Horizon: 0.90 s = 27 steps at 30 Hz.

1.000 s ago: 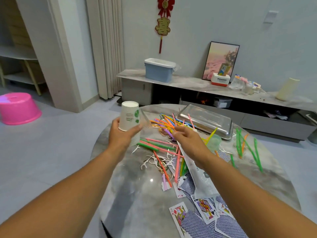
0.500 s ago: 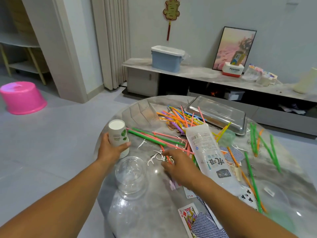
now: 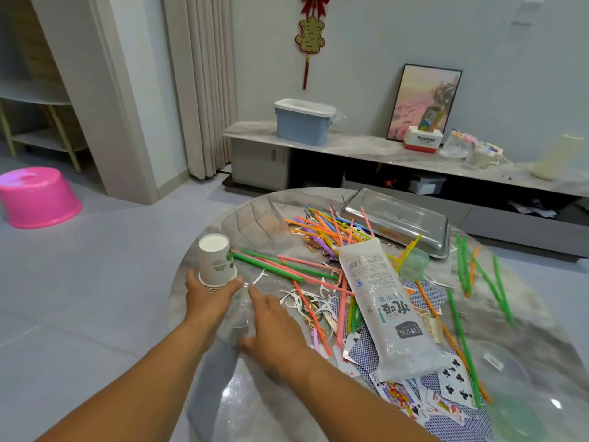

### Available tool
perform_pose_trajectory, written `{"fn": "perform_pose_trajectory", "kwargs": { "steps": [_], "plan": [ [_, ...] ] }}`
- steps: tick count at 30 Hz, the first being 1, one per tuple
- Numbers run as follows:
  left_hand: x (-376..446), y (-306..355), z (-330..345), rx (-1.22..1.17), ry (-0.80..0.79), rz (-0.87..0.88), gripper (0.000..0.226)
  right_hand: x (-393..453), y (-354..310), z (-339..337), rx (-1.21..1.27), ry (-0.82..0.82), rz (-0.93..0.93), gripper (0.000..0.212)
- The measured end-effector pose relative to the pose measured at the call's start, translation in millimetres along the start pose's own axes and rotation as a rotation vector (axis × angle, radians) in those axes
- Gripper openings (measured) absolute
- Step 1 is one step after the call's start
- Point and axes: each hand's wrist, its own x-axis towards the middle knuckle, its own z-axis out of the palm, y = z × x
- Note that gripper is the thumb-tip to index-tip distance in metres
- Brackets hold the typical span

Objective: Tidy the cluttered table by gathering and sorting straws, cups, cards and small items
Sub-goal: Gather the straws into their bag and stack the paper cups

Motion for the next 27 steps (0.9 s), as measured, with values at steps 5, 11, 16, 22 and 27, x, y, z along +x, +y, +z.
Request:
{"fn": "perform_pose_trajectory", "kwargs": {
  "steps": [5, 11, 16, 22, 27],
  "plan": [
    [-20.1, -1.5, 24.4, 0.020, 0.265, -0.052, 0.105, -1.4, 31.8, -27.4, -0.061, 0.068, 0.038, 0.078],
    [-76.4, 3.5, 51.8, 0.071, 0.577, 0.131, 0.082, -25.9, 89.7, -78.5, -0.290, 0.356, 0.245, 0.061],
    [-104.6, 4.0, 81.9, 0.152, 0.397, 0.394, 0.070, -52.2, 138.5, -104.7, -0.307, 0.340, 0.542, 0.094],
    [-111.8, 1.1, 103.7, 0.218, 0.187, 0.341, 0.069, -62.2, 158.5, -104.7, -0.254, 0.220, 0.625, 0.125],
    [-106.2, 2.8, 101.9, 0.250, 0.143, 0.330, 0.069, -63.6, 158.7, -107.4, -0.245, 0.363, 0.555, 0.111]
  ]
}}
